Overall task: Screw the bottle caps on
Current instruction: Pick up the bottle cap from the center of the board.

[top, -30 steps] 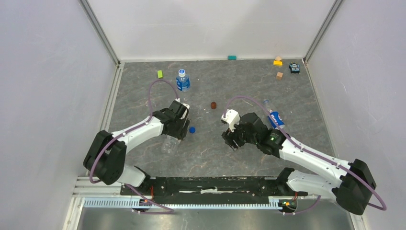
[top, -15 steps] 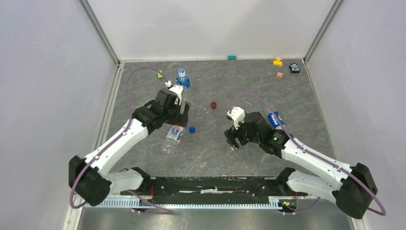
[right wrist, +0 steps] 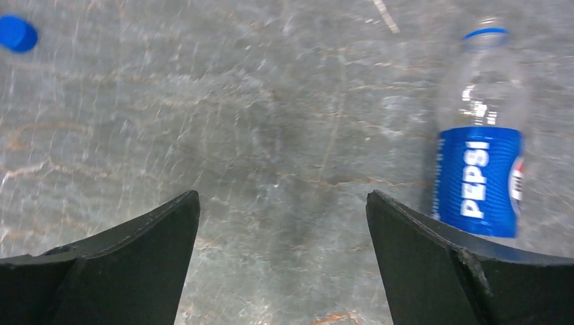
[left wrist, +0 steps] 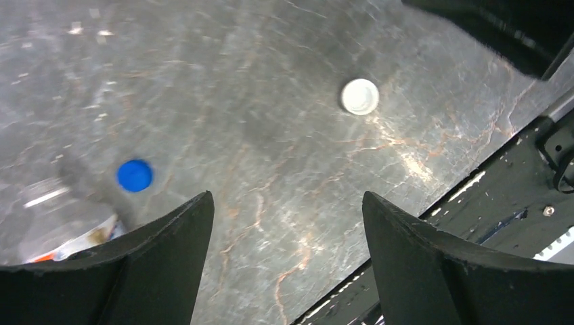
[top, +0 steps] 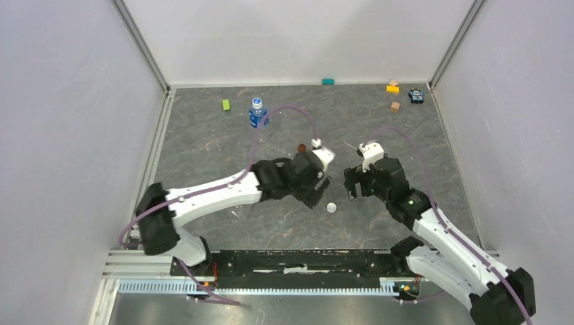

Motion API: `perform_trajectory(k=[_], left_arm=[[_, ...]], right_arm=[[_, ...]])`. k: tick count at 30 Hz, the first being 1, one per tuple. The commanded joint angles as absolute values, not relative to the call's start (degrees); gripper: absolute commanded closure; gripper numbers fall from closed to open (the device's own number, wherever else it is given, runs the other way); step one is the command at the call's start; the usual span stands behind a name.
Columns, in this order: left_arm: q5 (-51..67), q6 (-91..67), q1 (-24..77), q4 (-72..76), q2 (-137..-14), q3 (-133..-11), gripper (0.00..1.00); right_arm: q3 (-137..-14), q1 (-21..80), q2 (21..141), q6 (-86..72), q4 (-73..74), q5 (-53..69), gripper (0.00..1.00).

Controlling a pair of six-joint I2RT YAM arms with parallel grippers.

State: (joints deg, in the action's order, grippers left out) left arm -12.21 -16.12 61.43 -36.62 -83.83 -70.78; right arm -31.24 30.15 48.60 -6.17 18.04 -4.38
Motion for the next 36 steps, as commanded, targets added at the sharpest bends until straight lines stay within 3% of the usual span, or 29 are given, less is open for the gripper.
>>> perform_trajectory(k=[1,7,16,36], left_arm=[[-14.7,-19.1,67.1,-35.6,-91.8,-76.0,0.16],[-12.7,-19.5,70.6,-31.4,-101.0,-79.3,0.31],[-12.5,-18.7,72.0,-30.9,-111.9,-85.1,0.53],[-13.8,-15.8,72.0,-30.4,-118.6,-88.8,0.63]], right_arm=[[-29.9,29.2,41.5,-9.3,16.1,-14.3,0.02],[-27.6,29.2,31.9,-11.9,15.8,-26.9,0.02],[-25.3,29.2,25.2,-13.0,15.3,-33.5,0.03],[-25.0,29.1,26.8,-11.7,14.5,-29.7,0.03]])
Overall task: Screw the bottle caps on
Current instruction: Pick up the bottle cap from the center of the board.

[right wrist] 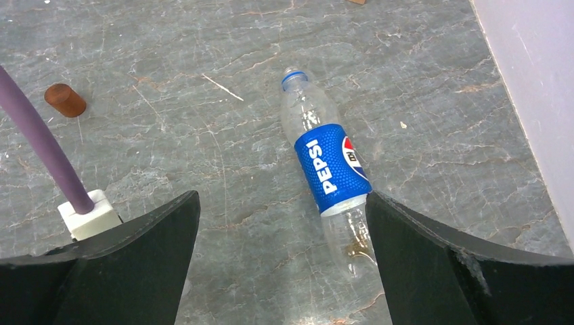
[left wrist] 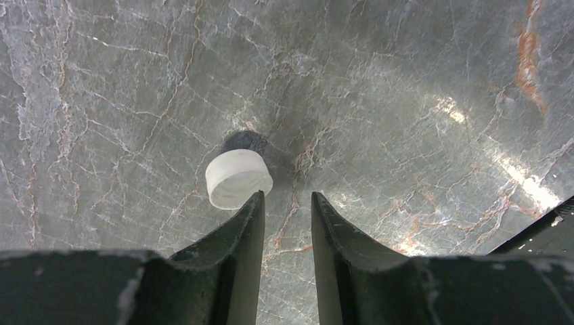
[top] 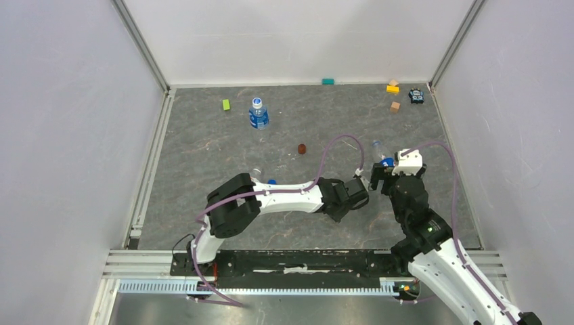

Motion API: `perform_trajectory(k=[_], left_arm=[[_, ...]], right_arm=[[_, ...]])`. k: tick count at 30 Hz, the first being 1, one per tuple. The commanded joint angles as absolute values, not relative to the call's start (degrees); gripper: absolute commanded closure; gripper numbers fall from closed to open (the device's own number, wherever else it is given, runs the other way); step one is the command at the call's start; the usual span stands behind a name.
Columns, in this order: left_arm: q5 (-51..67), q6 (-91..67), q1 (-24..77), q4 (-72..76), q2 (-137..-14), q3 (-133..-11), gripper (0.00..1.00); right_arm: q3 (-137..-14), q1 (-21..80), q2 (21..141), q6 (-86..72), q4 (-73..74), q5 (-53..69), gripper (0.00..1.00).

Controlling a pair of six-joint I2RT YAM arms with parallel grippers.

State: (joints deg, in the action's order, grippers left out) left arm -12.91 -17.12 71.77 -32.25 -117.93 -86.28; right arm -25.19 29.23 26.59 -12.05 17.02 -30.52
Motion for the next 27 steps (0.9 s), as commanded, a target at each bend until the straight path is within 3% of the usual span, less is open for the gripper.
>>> perform_trajectory(k=[1,27], left_arm=[[-14.2,-15.8,72.0,-30.6,-118.1,-88.7,0.63],[-16.8,-11.0,71.9,-27.1,-119.3,-89.7,0.64]], right_arm=[[-25.0,29.2,26.8,-11.6,14.5,-29.6,0.03],[-25.2,29.2,26.7,-10.7,14.3,-29.4,0.03]])
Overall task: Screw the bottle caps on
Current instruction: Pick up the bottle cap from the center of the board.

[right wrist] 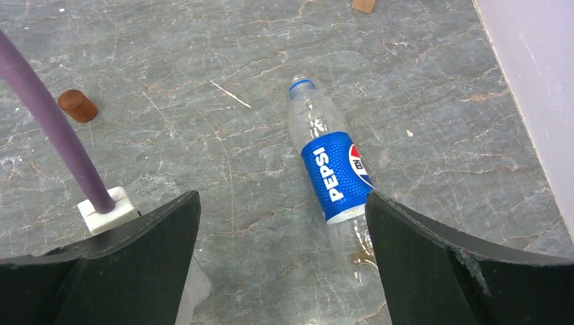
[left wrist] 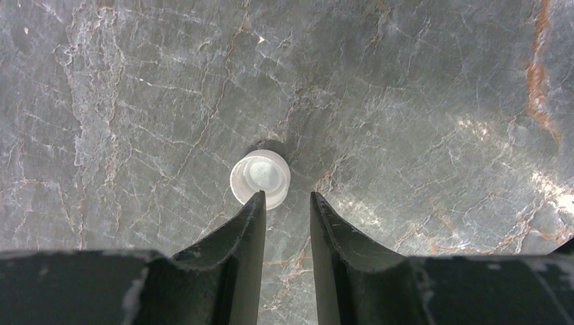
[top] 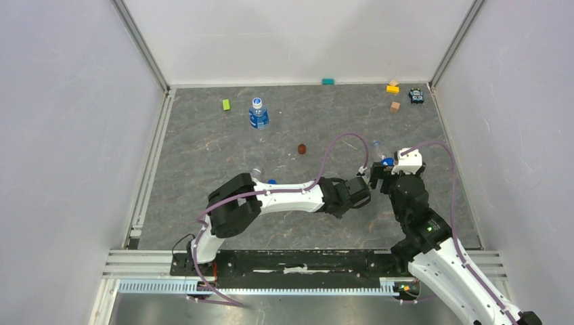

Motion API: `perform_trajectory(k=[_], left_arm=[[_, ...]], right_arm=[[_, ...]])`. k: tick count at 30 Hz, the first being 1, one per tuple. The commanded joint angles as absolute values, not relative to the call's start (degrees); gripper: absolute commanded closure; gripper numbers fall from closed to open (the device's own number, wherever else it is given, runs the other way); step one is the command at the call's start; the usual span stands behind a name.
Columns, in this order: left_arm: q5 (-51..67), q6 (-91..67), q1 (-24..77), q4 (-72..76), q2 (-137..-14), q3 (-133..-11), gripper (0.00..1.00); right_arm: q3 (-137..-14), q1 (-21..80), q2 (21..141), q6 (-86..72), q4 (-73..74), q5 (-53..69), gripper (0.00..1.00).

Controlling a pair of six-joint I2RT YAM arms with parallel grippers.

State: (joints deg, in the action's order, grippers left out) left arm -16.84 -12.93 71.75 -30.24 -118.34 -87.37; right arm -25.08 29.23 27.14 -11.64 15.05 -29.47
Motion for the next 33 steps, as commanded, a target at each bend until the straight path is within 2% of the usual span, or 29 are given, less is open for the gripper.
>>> perform_trajectory(k=[1,9,14,22,29,33], left_arm=[[-16.9,-11.1,71.9,-27.2,-119.6,-89.6,0.65],[-18.2,-10.8,71.8,-28.0,-120.7,-89.8,0.79],[-18.4,-10.7,71.7,-28.4,-117.8,-88.1,0.97],[-16.6,-12.7,68.4,-21.4,-102.8,-77.3,0.98],[-6.2,-18.3,59.4,-12.8,-86.5,-64.3,0.98],[3.9,-23.0,52.4,-6.2,-76.8,-57.2,0.98]], right_arm=[[-25.2,29.2,26.8,-10.6,14.4,-29.5,0.03],[-25.2,29.1,26.7,-10.6,14.4,-29.3,0.03],[-25.2,29.1,26.6,-9.6,13.9,-28.3,0.03],[-25.1,29.1,26.2,-5.1,9.3,-18.3,0.02],[-22.8,29.2,24.8,0.0,1.0,-3.7,0.03],[-20.7,29.2,23.9,5.4,-5.8,8.0,0.06]])
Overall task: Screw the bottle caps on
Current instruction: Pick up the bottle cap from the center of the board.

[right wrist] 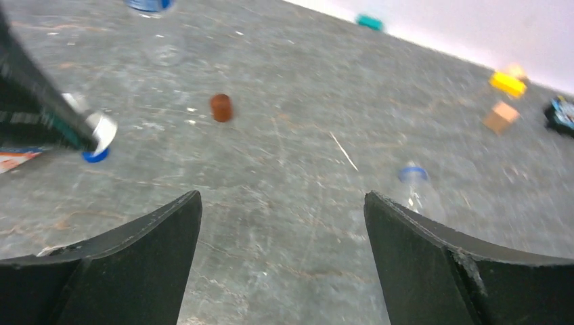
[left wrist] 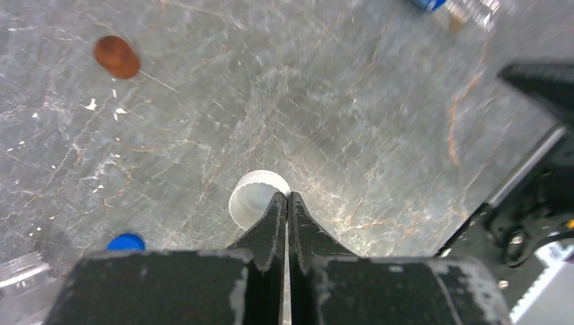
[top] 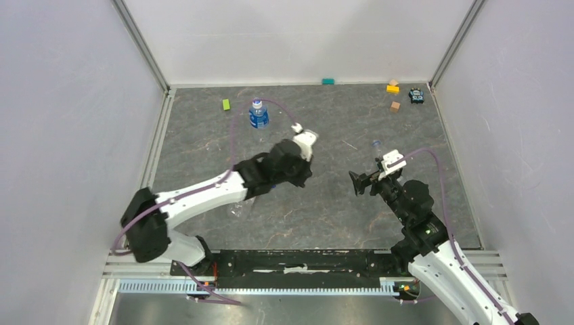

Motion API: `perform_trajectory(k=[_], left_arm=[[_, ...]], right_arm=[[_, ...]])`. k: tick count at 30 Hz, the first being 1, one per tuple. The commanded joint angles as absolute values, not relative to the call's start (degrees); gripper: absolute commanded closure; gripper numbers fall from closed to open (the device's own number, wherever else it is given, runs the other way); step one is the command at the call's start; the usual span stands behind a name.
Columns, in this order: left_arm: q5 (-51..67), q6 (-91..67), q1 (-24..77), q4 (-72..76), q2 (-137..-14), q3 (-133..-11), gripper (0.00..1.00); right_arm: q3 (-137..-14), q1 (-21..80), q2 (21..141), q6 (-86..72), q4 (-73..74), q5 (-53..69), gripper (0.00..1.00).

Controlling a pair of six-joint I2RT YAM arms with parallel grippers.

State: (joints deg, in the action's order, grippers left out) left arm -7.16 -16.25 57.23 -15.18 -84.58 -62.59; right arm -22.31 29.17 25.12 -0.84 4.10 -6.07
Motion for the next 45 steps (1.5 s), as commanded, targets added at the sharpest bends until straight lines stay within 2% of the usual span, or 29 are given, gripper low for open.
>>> perform_trajectory(k=[1,9,17,32,45], left_arm=[[6.4,-24.4,50.5,-4.7,-74.4,-55.6,0.98],[26.2,-34.9,40.9,7.3,-62.2,-48.5,0.98],[34.6,-53.0,40.0,29.4,-60.8,-43.1,0.98],[36.8,-66.4,40.3,44.2,-63.7,-41.5,0.98],[37.0,-68.0,42.2,47.2,-65.5,-41.8,0.98]], right_arm=[[-19.6,29.2,23.6,6.6,-8.3,11.8,0.06],[-14.6,29.2,26.3,8.3,-29.3,36.9,0.11],[-17.1,29.2,33.2,6.0,-46.8,47.5,0.18],[-23.5,29.2,44.6,0.1,-63.4,51.1,0.36],[-26.7,29.2,48.6,0.6,-64.7,51.2,0.41]])
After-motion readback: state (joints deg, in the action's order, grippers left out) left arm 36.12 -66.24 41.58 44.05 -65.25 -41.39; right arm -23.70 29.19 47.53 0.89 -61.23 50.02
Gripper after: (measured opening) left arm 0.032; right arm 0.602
